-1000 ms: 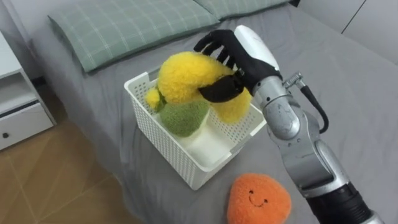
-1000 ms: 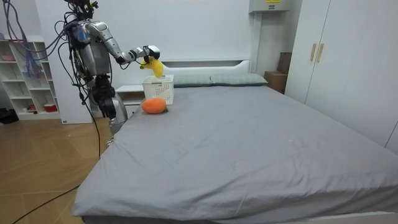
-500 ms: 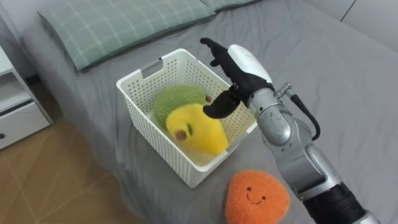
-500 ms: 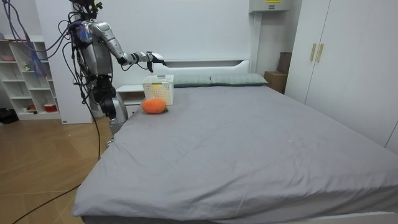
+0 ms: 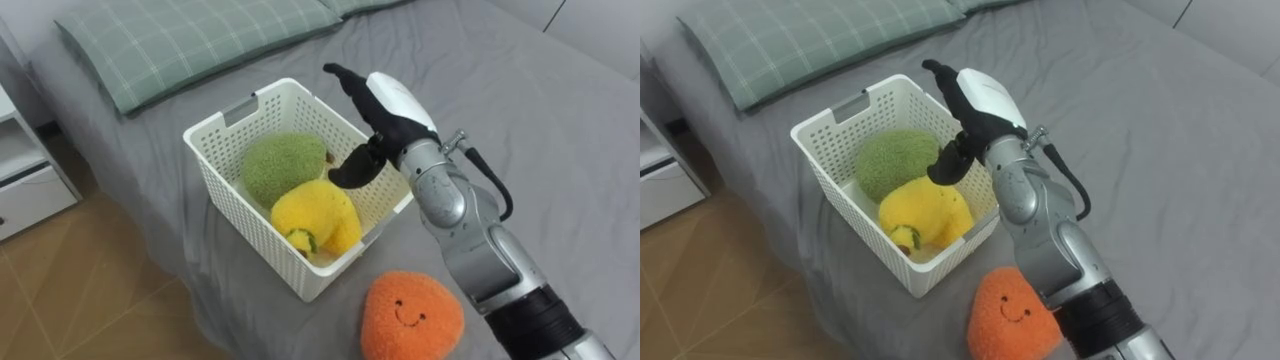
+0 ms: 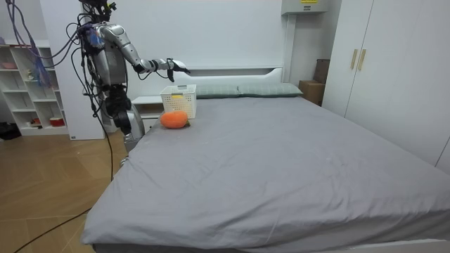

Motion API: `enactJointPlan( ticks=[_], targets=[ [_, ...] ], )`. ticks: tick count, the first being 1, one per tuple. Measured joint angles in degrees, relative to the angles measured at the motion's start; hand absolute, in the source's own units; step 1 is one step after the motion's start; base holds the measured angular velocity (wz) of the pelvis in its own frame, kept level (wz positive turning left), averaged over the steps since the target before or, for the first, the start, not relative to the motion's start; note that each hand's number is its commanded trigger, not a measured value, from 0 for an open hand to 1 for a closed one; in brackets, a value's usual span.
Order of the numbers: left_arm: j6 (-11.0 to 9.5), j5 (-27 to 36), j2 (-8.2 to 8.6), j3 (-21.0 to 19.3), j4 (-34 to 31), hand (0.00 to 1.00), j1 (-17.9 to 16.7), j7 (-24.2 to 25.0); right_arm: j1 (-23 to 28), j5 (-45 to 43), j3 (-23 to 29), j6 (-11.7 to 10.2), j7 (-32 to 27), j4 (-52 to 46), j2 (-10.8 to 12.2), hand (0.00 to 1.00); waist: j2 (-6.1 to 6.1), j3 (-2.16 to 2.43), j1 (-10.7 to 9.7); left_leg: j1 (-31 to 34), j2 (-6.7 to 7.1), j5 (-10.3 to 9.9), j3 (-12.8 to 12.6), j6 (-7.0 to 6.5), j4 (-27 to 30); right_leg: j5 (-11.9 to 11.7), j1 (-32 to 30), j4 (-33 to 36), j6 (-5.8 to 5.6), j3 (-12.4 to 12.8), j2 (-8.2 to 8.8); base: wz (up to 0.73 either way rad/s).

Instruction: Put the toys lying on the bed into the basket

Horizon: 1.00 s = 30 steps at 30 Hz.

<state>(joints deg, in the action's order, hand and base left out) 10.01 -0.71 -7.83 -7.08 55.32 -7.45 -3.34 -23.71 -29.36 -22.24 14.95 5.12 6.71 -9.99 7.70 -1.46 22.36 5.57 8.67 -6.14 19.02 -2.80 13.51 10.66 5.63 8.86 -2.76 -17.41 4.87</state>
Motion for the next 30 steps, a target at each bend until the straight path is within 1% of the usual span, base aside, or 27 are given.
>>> enactJointPlan(
  ticks=[4, 6, 8, 12, 13, 15, 17, 18, 19, 21, 22, 23, 25, 26, 30],
  targets=[
    [0.04, -1.17, -0.12, -0.02, -0.25, 0.0, -0.46, 0.04, 0.02, 1.7, 1.31, -0.05, -0.33, 0.0, -0.1, 0.0, -0.04, -0.02, -0.17, -0.07, -0.1, 0.0, -0.04, 0.0, 0.02, 0.0, 0.01, 0.01, 0.0, -0.05, 0.0, 0.0],
    [0.05, -1.26, -0.16, -0.05, -0.26, 0.0, -0.62, 0.06, 0.03, 3.44, 1.52, -0.23, -1.28, 0.06, -0.98, 0.0, -0.16, -0.09, -0.18, -0.08, -0.37, -0.02, -0.25, 0.02, 0.0, 0.0, -0.03, 0.01, 0.0, -0.03, 0.04, -0.02],
    [0.05, -1.28, -0.06, -0.18, -0.26, 0.0, -0.91, 0.05, 0.3, 5.69, 1.54, -0.58, -1.78, 0.1, -2.06, 0.0, -0.2, -0.04, -0.1, -0.1, -0.69, -0.09, -1.39, -0.11, 0.0, -0.1, -0.07, 0.04, 0.03, 0.2, 0.03, -0.1],
    [-0.02, -1.17, 0.18, -1.16, -0.26, 0.0, -1.07, 0.04, 1.17, 7.31, 1.68, -0.87, -3.11, 0.13, -2.78, 0.0, -0.43, 0.07, -0.84, -0.26, -0.85, -0.16, -1.94, -0.2, 0.0, -0.15, -0.05, 0.04, 0.05, 0.55, 0.0, -0.08],
    [-0.07, -1.14, 0.21, -1.39, -0.25, 0.0, -1.08, 0.04, 1.85, 8.49, 2.42, -1.39, -3.5, 0.13, -2.8, 0.0, -0.56, 0.13, -1.14, -0.36, -0.92, -0.15, -2.21, -0.21, 0.02, -0.16, 0.01, 0.05, 0.05, 0.73, 0.0, -0.13],
    [-0.11, -1.06, 0.47, -1.78, -0.25, 0.0, -1.18, 0.03, 2.9, 9.62, 3.61, -1.84, -4.27, 0.13, -2.85, 0.0, -1.07, 0.11, -1.32, -0.67, -1.09, -0.24, -2.96, -0.33, 0.06, -0.16, 0.03, 0.22, 0.05, 1.57, -0.02, -0.18],
    [-0.57, -1.11, 0.89, -1.78, -0.26, 0.0, -1.63, 0.0, 4.72, 10.6, 5.68, -3.17, -5.7, 0.09, -3.44, 0.0, -1.95, 0.11, -2.12, -1.05, -1.18, -0.39, -3.51, -0.54, 0.02, -0.16, -0.07, 0.89, 0.04, 1.89, 0.12, -0.13],
    [-0.74, -1.09, 0.92, -1.77, -0.26, 0.0, -1.81, -0.03, 5.2, 11.04, 6.32, -3.2, -5.94, 0.13, -3.58, 0.0, -2.12, 0.14, -2.29, -1.23, -1.22, -0.46, -3.79, -0.62, 0.02, -0.16, 0.02, 0.9, 0.04, 1.99, 0.14, -0.22],
    [-0.82, -1.08, 0.97, -1.74, -0.53, 0.0, -2.37, -0.25, 6.0, 11.62, 7.45, -3.27, -6.44, 0.21, -3.68, 0.0, -2.43, 0.28, -2.67, -1.55, -1.4, -0.59, -4.64, -0.74, 0.02, -0.17, 0.04, 0.92, 0.03, 2.65, 0.16, -0.28],
    [-0.89, -0.95, 0.96, -1.74, -0.79, 0.0, -3.56, -0.74, 7.03, 12.22, 8.54, -3.98, -7.86, 0.72, -3.73, 0.0, -2.92, 0.44, -3.83, -2.01, -1.49, -0.72, -5.26, -0.85, 0.0, -0.22, 0.28, 0.98, -0.05, 3.06, 0.18, -0.24],
    [-0.9, -0.86, 0.9, -1.74, -0.71, 0.0, -4.39, -1.19, 7.1, 12.78, 8.58, -4.3, -8.53, 2.21, -3.84, 0.0, -3.16, 0.62, -4.94, -2.28, -1.64, -0.84, -5.92, -0.92, -0.04, -0.22, 0.49, 1.04, -0.05, 3.34, 0.2, -0.24],
    [-0.92, -0.24, 0.75, -1.73, -0.7, 0.0, -5.01, -1.46, 7.24, 13.43, 8.6, -4.35, -9.07, 3.2, -4.0, 0.0, -3.27, 0.71, -5.64, -2.4, -1.8, -0.98, -6.4, -0.94, -0.04, -0.22, 0.48, 1.13, -0.06, 3.53, 0.16, -0.23],
    [-1.23, 1.28, 0.57, -1.73, -0.7, 0.0, -5.5, -1.51, 7.69, 13.91, 8.67, -4.35, -9.3, 3.88, -4.59, 0.0, -3.23, 0.72, -7.0, -2.4, -1.95, -1.04, -6.73, -0.91, -0.04, -0.26, 0.34, 1.15, -0.08, 3.93, 0.05, -0.15],
    [-1.32, 1.85, 0.69, -1.75, -1.19, 0.0, -5.87, -1.51, 8.45, 13.87, 9.16, -4.49, -9.3, 3.97, -4.91, 0.0, -3.25, 0.73, -7.72, -2.54, -2.14, -1.14, -7.21, -0.92, -0.03, -0.3, 0.25, 1.15, -0.09, 4.62, -0.08, -0.17],
    [-1.51, 3.57, 0.78, -1.75, -1.63, 0.0, -6.16, -1.51, 11.63, 14.23, 11.45, -4.84, -9.36, 3.99, -4.86, 0.0, -3.32, 0.77, -8.62, -3.24, -2.31, -1.4, -7.9, -1.01, -0.03, -0.36, 0.51, 1.14, -0.07, 5.34, -0.13, -0.13]
  ],
)
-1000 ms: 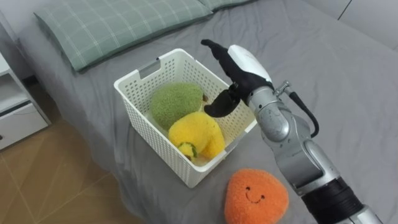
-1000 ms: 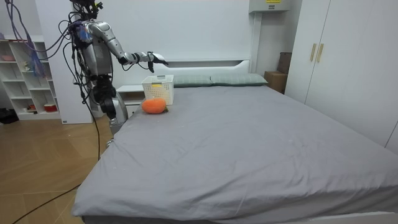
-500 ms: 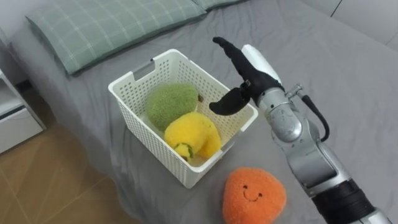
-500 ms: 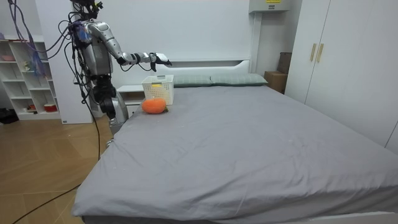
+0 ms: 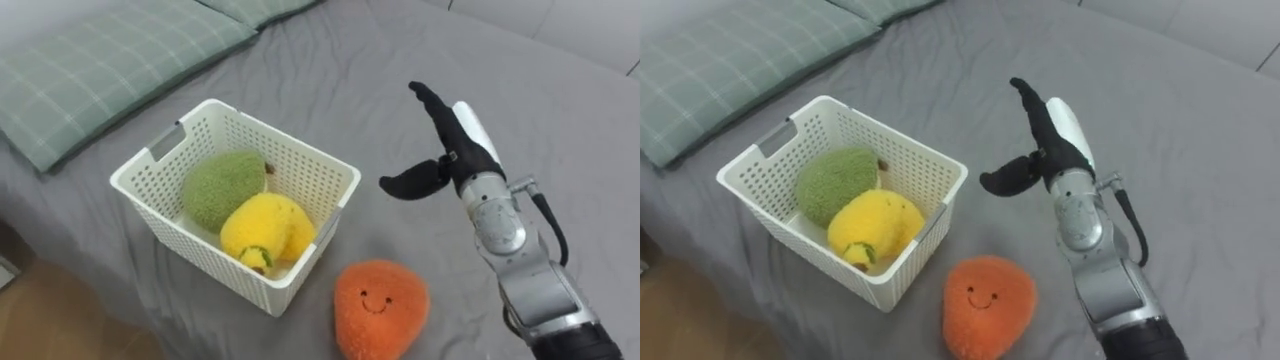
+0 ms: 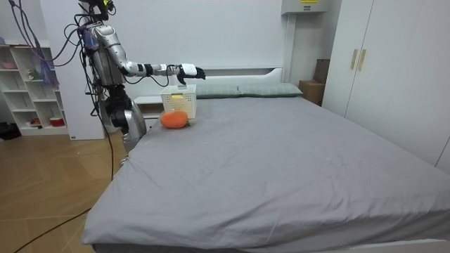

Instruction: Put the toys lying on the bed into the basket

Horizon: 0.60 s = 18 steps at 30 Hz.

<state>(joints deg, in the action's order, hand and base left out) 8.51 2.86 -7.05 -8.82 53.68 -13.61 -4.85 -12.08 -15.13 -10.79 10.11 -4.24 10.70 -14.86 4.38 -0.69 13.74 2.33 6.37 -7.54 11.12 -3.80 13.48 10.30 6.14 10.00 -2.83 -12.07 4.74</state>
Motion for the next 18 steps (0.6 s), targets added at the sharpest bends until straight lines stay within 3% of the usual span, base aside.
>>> enactJointPlan(
  ticks=[4, 10, 18],
  targets=[
    [-0.36, 0.14, -0.2, 0.08, -0.7, 0.0, -0.6, 0.0, 3.56, 3.42, 0.63, -0.08, 0.02, 1.06, 0.01, 0.0, -0.17, -0.03, -1.26, -0.76, -0.02, -0.26, -0.23, -0.15, -0.04, -0.01, 0.69, -0.11, -0.01, 0.44, 0.01, -0.06],
    [-0.84, 0.52, -0.14, 1.22, -0.7, 0.0, -1.7, 0.0, 4.32, 3.65, 0.67, -0.11, 1.29, 6.03, 0.34, 0.0, -0.86, 0.38, -2.38, -0.89, 0.01, -0.55, -0.08, -0.16, 0.02, -0.01, 0.79, -0.08, -0.01, 0.59, -0.02, -0.03],
    [-0.79, 0.46, -0.11, 1.31, -0.66, 0.0, -3.25, 0.0, 8.62, 3.4, -1.5, 0.01, 6.07, 7.29, 0.38, 0.0, -0.9, 0.4, -2.38, -0.81, 0.16, -0.75, -0.28, -0.19, 0.12, -0.01, 0.88, -0.11, -0.02, 0.48, -0.05, 0.0]
  ],
)
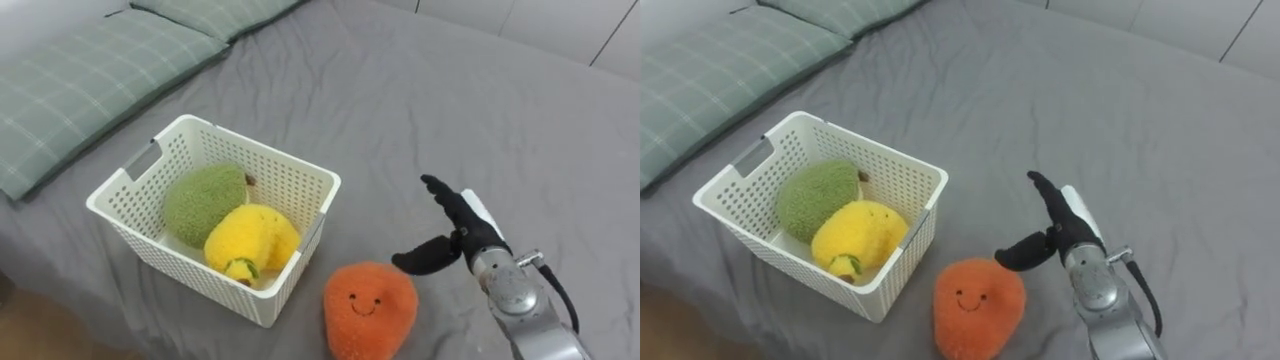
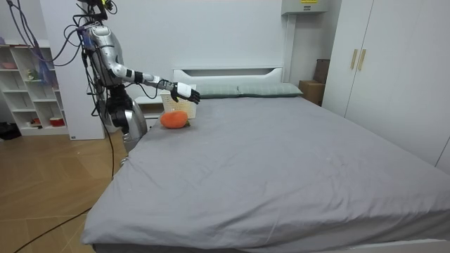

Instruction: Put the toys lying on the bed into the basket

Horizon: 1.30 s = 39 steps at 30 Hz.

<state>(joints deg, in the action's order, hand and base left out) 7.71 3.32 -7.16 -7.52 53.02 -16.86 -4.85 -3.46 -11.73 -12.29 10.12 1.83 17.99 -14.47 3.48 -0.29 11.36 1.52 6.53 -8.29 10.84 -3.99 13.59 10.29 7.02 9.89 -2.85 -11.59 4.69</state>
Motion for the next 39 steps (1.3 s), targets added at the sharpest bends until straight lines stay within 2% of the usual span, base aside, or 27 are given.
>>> enactJointPlan(
  ticks=[4, 10, 15, 19, 23, 29, 33, 39],
  targets=[
    [0.01, 0.16, 0.03, 0.01, -0.01, 0.0, 0.01, 0.0, 0.68, -1.35, -2.26, 0.08, 1.9, 2.52, 0.1, 0.0, 0.23, -0.09, 0.13, 0.09, 0.03, -0.2, 0.36, 0.21, 0.28, 0.02, 0.28, -0.06, -0.03, -0.45, 0.11, 0.06],
    [0.71, -0.14, 0.01, 0.08, -0.05, 0.0, -0.41, 0.13, 1.54, -6.87, -3.07, 0.58, 5.13, 2.72, 1.77, 0.0, 1.02, -0.16, 0.39, 0.66, 0.25, -0.11, 0.54, -0.04, 0.77, 0.2, 0.29, -0.54, -0.29, -1.17, 0.17, 0.03],
    [0.81, 0.04, -0.07, 0.28, -0.12, 0.0, -0.33, 0.13, 1.55, -9.15, -5.23, 0.83, 7.23, 4.24, 2.05, 0.0, 1.66, -0.28, 1.85, 0.9, 0.21, -0.37, 0.75, -0.06, 1.16, 0.16, 0.4, -1.23, -0.27, -1.51, 0.07, 0.01],
    [0.86, 0.22, -0.06, 1.03, -0.1, 0.0, -0.37, 0.05, 1.53, -10.94, -6.15, 0.87, 7.79, 6.0, 2.59, 0.0, 1.36, -0.47, 1.9, 0.89, 0.25, -0.52, 0.96, -0.15, 1.14, 0.12, 0.67, -1.19, -0.21, -2.75, 0.19, 0.0],
    [0.86, 0.22, -0.04, 1.06, -0.1, 0.0, -0.53, 0.04, 1.53, -11.55, -6.51, 1.07, 9.26, 7.98, 2.88, 0.0, 1.01, -0.67, 1.98, 0.76, 0.3, -0.62, 1.49, -0.12, 1.14, 0.11, 0.84, -1.19, -0.21, -2.84, 0.17, 0.01],
    [1.06, -0.27, 0.19, 2.18, -0.08, 0.0, -0.73, 0.05, 1.53, -18.51, -6.49, 1.39, 9.66, 8.63, 4.75, 0.0, 0.87, -0.63, 2.84, 0.68, 0.32, -0.68, 1.84, -0.02, 1.27, 0.11, 0.98, -1.12, -0.21, -2.99, 0.11, 0.0],
    [1.29, -0.54, 0.24, 2.18, -0.08, 0.0, -0.82, 0.08, 1.42, -20.81, -6.5, 1.41, 9.98, 8.62, 4.83, 0.0, 0.55, -0.76, 3.45, 0.91, 0.35, -0.92, 1.97, 0.01, 1.83, 0.1, 1.17, -1.1, -0.21, -3.53, 0.13, 0.05],
    [2.19, -0.56, 0.62, 2.12, -0.01, 0.0, -0.73, 0.07, 1.4, -23.07, -6.52, 1.52, 9.07, 10.85, 4.86, 0.0, -0.24, -0.64, 4.73, 1.12, 0.55, -1.04, 2.62, 0.26, 2.02, 0.11, 1.24, -1.11, -0.22, -4.23, 0.19, 0.04]
  ],
)
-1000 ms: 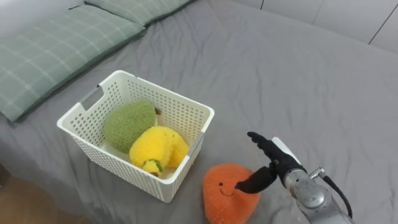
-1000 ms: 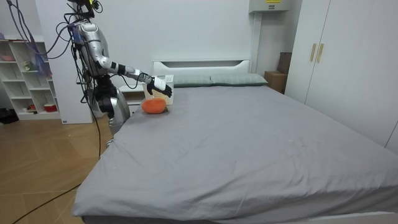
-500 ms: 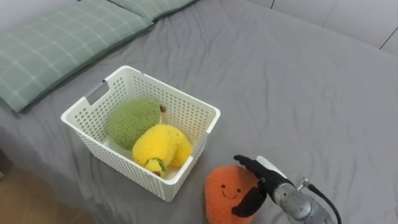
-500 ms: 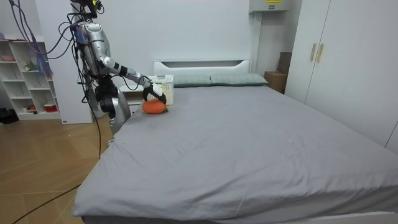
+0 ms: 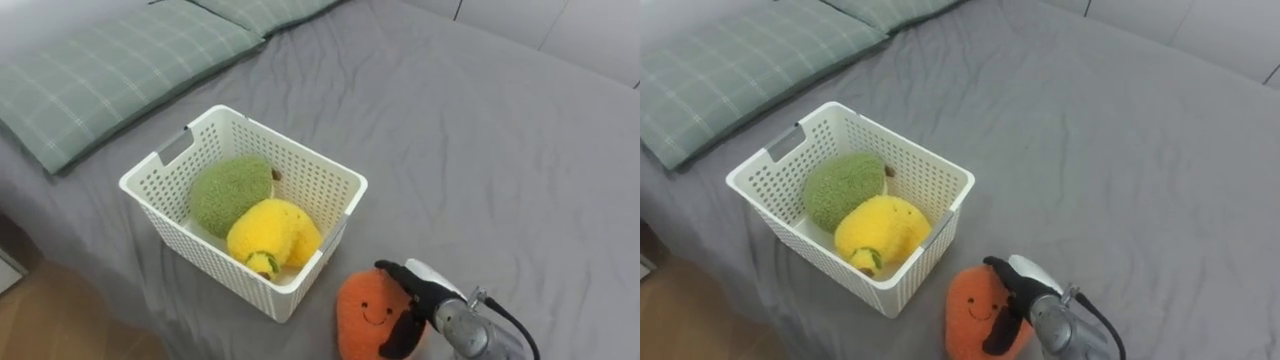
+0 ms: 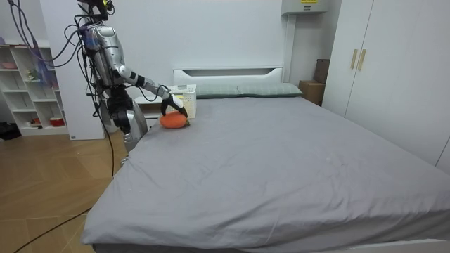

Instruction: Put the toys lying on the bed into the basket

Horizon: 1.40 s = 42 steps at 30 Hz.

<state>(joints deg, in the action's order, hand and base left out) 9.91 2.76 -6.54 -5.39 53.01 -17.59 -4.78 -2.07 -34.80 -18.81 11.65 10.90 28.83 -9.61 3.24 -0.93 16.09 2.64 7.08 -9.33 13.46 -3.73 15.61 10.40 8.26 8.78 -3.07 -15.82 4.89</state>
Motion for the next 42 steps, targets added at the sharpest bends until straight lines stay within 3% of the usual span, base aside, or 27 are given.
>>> enactJointPlan(
  ticks=[3, 4, 5, 6, 8, 13, 23, 27, 29, 36, 38, 42],
  targets=[
    [0.16, 0.02, 0.58, -0.01, 1.0, 0.0, 0.12, -0.1, -0.21, -0.03, -0.01, -0.23, -1.8, 3.03, 0.13, 0.0, -0.12, 0.04, 0.3, 0.19, 0.25, 0.04, 0.27, 0.01, 0.11, 0.02, 0.01, -0.13, -0.03, -0.27, 0.01, 0.05],
    [0.4, 0.04, 0.82, 0.01, 1.03, 0.0, -0.05, -0.16, -0.28, -0.02, -0.01, -0.3, -2.55, 4.17, 0.23, 0.16, -0.1, 0.05, 0.41, 0.28, 0.44, 0.05, 0.44, 0.0, 0.13, 0.02, -0.02, -0.16, -0.04, -0.41, 0.01, 0.07],
    [0.57, 0.01, 1.04, 0.01, 1.01, 0.0, -0.15, -0.17, -0.27, -0.04, 0.0, -0.29, -2.95, 4.83, 0.23, 0.51, -0.05, 0.08, 0.45, 0.43, 0.45, 0.12, 0.81, 0.04, 0.16, 0.06, -0.07, -0.19, -0.09, -0.71, 0.08, 0.09],
    [0.59, -0.02, 1.16, 0.01, 0.99, 0.0, -0.03, -0.17, -0.28, -0.04, 0.01, -0.3, -3.26, 5.09, 0.23, 0.72, -0.04, 0.08, 0.44, 0.5, 0.44, 0.16, 0.88, 0.02, 0.19, 0.07, -0.09, -0.23, -0.1, -0.8, 0.08, 0.09],
    [0.59, -0.08, 1.44, 0.03, 0.86, 0.0, -0.08, -0.16, -0.35, 0.0, 0.01, -0.77, -4.74, 6.64, 0.3, 1.0, -0.03, 0.12, 0.64, 0.55, 0.43, 0.34, 1.02, -0.13, 0.24, 0.16, -0.05, -0.28, -0.17, -1.31, 0.17, 0.07],
    [0.22, -0.05, 1.33, 0.04, 0.85, 0.0, 0.0, -0.43, -0.36, 0.04, 0.02, -1.23, -7.37, 6.81, 0.18, 1.0, -0.05, 0.14, 1.5, 0.57, 0.66, 0.39, 1.01, -0.12, 0.29, 0.19, 0.1, -0.37, -0.21, -1.46, 0.16, 0.01],
    [0.01, -0.09, 1.32, 0.08, 0.92, 0.0, -0.59, -1.33, -0.33, 1.27, -0.08, -2.44, -9.82, 8.8, 0.21, 1.0, -0.43, 0.1, 1.4, 0.11, 0.76, 0.39, 1.11, -0.13, 0.18, 0.23, 1.11, -1.09, -0.27, -1.65, 0.1, 0.02],
    [-0.04, -0.11, 1.29, 0.21, 0.93, 0.0, -0.63, -1.31, -0.36, 1.59, -0.26, -4.04, -10.11, 10.53, 0.28, 1.0, -0.35, 0.04, 1.44, -0.23, 0.77, 0.39, 1.16, -0.13, 0.2, 0.26, 1.59, -1.18, -0.33, -2.07, 0.23, 0.01],
    [-0.3, -0.07, 0.9, 2.17, 1.04, 0.0, -0.63, -1.32, -0.36, 3.59, -0.28, -4.74, -10.5, 11.94, 0.44, 1.0, -0.17, -0.02, 1.42, -0.25, 0.79, 0.39, 1.36, -0.13, 0.32, 0.31, 1.75, -1.19, -0.4, -2.41, 0.31, 0.06],
    [-0.38, -0.13, 0.76, 2.42, 1.22, 0.0, -0.87, -1.27, -0.36, 8.65, -0.17, -5.37, -12.49, 13.35, 0.59, 1.0, -0.05, -0.04, 1.27, -0.12, 0.81, 0.3, 1.19, -0.25, 0.74, 0.49, 1.76, -1.13, -0.69, -2.39, 0.4, 0.01],
    [-0.39, -1.01, 0.62, 2.02, 1.13, 0.0, -1.01, -1.09, -0.35, 8.79, 0.48, -5.35, -12.58, 12.2, 0.59, 1.0, 0.29, 0.22, 0.8, -0.1, 0.79, 0.3, 1.06, -0.27, 0.74, 0.49, 1.73, -1.09, -0.71, -2.18, 0.41, 0.0],
    [-0.4, -1.36, 0.52, 0.39, 1.21, 0.0, -1.23, -0.29, -0.13, 10.87, 3.98, -5.32, -12.58, 5.42, 0.15, 1.0, 0.06, 0.12, -1.56, -0.25, 0.84, 0.34, 1.03, -0.34, 0.65, 0.46, 1.71, -1.09, -0.73, -1.59, 0.33, 0.0]
  ],
)
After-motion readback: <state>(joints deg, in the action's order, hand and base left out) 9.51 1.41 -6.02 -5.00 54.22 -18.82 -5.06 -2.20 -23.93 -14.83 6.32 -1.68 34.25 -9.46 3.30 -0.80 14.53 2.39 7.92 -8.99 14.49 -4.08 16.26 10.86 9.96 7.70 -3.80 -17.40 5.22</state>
